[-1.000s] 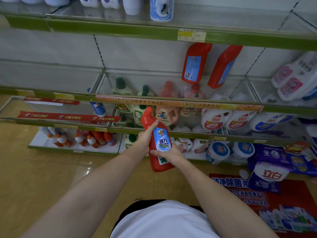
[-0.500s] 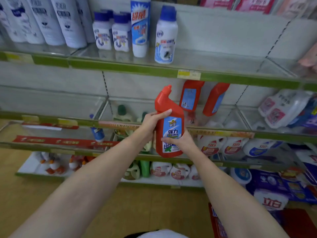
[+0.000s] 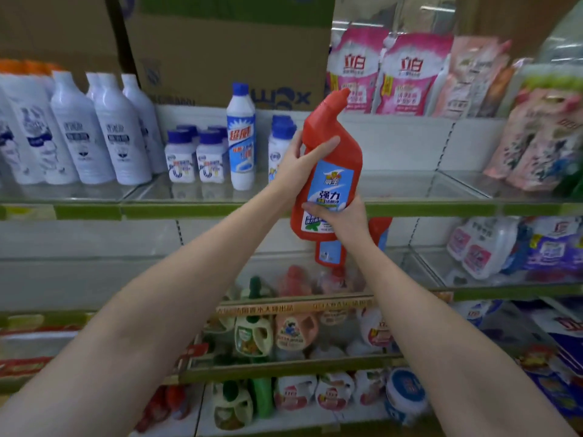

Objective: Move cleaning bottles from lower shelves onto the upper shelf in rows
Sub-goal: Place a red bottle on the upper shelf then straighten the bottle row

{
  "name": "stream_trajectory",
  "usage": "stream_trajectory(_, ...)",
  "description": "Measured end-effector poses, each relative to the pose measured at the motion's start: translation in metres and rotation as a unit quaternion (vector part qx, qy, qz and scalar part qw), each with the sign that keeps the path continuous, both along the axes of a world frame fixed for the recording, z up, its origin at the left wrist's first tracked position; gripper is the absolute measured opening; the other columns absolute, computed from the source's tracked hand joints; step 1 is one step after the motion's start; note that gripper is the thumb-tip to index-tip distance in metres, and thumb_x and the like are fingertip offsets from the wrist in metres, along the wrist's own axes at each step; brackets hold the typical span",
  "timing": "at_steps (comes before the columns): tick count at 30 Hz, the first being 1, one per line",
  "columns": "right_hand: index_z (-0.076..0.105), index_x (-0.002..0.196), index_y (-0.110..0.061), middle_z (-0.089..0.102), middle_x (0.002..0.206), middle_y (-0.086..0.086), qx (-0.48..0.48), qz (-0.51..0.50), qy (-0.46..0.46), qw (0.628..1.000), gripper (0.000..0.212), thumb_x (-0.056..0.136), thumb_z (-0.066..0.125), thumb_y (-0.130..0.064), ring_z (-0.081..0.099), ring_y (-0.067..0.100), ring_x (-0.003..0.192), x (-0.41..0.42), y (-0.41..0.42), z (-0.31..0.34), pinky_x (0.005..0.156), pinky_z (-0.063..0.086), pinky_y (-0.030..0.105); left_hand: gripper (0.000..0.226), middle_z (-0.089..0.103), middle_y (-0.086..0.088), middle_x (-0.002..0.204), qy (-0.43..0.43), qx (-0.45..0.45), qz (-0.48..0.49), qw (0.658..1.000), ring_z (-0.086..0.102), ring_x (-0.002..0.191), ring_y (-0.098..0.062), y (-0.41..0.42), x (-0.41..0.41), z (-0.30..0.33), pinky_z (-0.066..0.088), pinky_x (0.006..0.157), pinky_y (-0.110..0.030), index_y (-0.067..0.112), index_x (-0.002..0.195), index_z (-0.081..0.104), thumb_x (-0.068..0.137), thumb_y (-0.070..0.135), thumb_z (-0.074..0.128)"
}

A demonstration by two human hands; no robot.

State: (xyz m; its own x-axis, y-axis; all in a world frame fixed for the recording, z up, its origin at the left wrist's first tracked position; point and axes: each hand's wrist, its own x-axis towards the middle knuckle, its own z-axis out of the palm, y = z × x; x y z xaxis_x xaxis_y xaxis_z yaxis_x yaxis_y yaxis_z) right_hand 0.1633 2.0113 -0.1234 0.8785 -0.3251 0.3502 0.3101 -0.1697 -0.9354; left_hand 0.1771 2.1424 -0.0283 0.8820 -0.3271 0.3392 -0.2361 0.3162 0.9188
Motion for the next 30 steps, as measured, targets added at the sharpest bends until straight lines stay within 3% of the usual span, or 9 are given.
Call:
stream_trajectory(5, 0.055, 0.114, -0.019, 0.076, 0.100, -0.006, 0.019, -0.067, -0.028, 0.997, 0.091, 0.041, 0.103, -0.042, 0.075, 0.011, 0.090, 0.021, -0.015, 0.035, 0.082, 0.063, 0.044, 0.048, 0.070, -0.008, 0.107, -0.107, 0.081, 0.059, 0.989, 0.074, 0.087, -0.021, -0.013, 0.025, 0.052, 0.062, 0.075, -0.034, 0.014, 0.121, 0.052, 0.083, 0.020, 0.080)
stream_trajectory(7, 0.051, 0.111, -0.019, 0.074, 0.097, -0.008, 0.006, -0.094, -0.025, 0.995, 0.087, 0.044, 0.102, -0.037, 0.073, 0.009, 0.087, 0.032, -0.024, 0.043, 0.083, 0.062, 0.042, 0.054, 0.064, -0.001, 0.111, -0.150, 0.134, 0.071, 0.977, 0.071, 0.090, -0.014, -0.016, 0.039, 0.071, 0.061, 0.074, -0.027, 0.018, 0.126, 0.047, 0.083, 0.014, 0.079)
stream_trajectory(10, 0.048, 0.111, -0.021, 0.068, 0.094, -0.015, -0.027, -0.115, -0.010, 0.993, 0.082, 0.050, 0.101, -0.035, 0.067, 0.001, 0.085, 0.053, -0.039, 0.051, 0.080, 0.059, 0.031, 0.060, 0.064, 0.004, 0.111, -0.185, 0.191, 0.068, 0.962, 0.071, 0.093, -0.012, -0.023, 0.063, 0.086, 0.061, 0.077, -0.028, 0.029, 0.126, 0.047, 0.080, 0.011, 0.081)
stream_trajectory(13, 0.049, 0.110, -0.024, 0.065, 0.093, -0.018, -0.049, -0.116, 0.016, 0.992, 0.081, 0.049, 0.101, -0.039, 0.065, 0.006, 0.087, 0.082, -0.052, 0.052, 0.079, 0.055, 0.028, 0.059, 0.068, 0.008, 0.104, -0.215, 0.258, 0.114, 0.935, 0.069, 0.090, -0.009, -0.035, 0.086, 0.096, 0.060, 0.075, -0.023, 0.032, 0.117, 0.053, 0.071, 0.016, 0.088)
stream_trajectory(15, 0.052, 0.112, -0.023, 0.068, 0.097, -0.014, -0.057, -0.103, 0.031, 0.993, 0.083, 0.047, 0.102, -0.038, 0.067, 0.007, 0.090, 0.105, -0.059, 0.049, 0.080, 0.057, 0.030, 0.065, 0.067, 0.004, 0.111, -0.236, 0.334, 0.133, 0.903, 0.067, 0.096, -0.014, -0.046, 0.102, 0.103, 0.060, 0.079, -0.028, 0.027, 0.120, 0.053, 0.068, 0.017, 0.091)
stream_trajectory(18, 0.053, 0.113, -0.021, 0.069, 0.103, -0.008, -0.081, -0.105, 0.051, 0.990, 0.085, 0.047, 0.101, -0.042, 0.067, 0.011, 0.092, 0.139, -0.069, 0.047, 0.082, 0.058, 0.032, 0.075, 0.064, -0.002, 0.123, -0.231, 0.429, 0.153, 0.860, 0.064, 0.108, -0.022, -0.061, 0.129, 0.112, 0.058, 0.090, -0.038, 0.021, 0.132, 0.048, 0.070, 0.019, 0.090)
stream_trajectory(21, 0.052, 0.116, -0.022, 0.069, 0.107, -0.007, -0.117, -0.083, 0.083, 0.986, 0.088, 0.048, 0.099, -0.050, 0.068, 0.014, 0.095, 0.170, -0.080, 0.052, 0.083, 0.058, 0.035, 0.074, 0.061, -0.003, 0.125, -0.214, 0.456, 0.183, 0.844, 0.060, 0.105, -0.020, -0.070, 0.164, 0.115, 0.054, 0.091, -0.034, 0.016, 0.134, 0.047, 0.074, 0.025, 0.089)
stream_trajectory(27, 0.037, 0.117, -0.020, 0.063, 0.103, -0.009, -0.104, 0.001, 0.123, 0.987, 0.085, 0.060, 0.098, -0.037, 0.067, 0.016, 0.096, 0.225, -0.094, 0.055, 0.091, 0.058, 0.040, 0.070, 0.060, -0.006, 0.129, -0.178, 0.496, 0.230, 0.818, 0.060, 0.114, -0.025, -0.088, 0.225, 0.119, 0.052, 0.092, -0.034, 0.014, 0.132, 0.048, 0.077, 0.032, 0.086)
stream_trajectory(30, 0.037, 0.121, -0.019, 0.060, 0.125, 0.001, -0.095, 0.002, 0.118, 0.988, 0.089, 0.059, 0.097, -0.043, 0.063, 0.020, 0.109, 0.252, -0.095, 0.047, 0.095, 0.055, 0.039, 0.075, 0.059, -0.008, 0.131, -0.181, 0.514, 0.250, 0.800, 0.060, 0.116, -0.027, -0.093, 0.248, 0.117, 0.053, 0.097, -0.038, 0.014, 0.136, 0.046, 0.077, 0.037, 0.085)
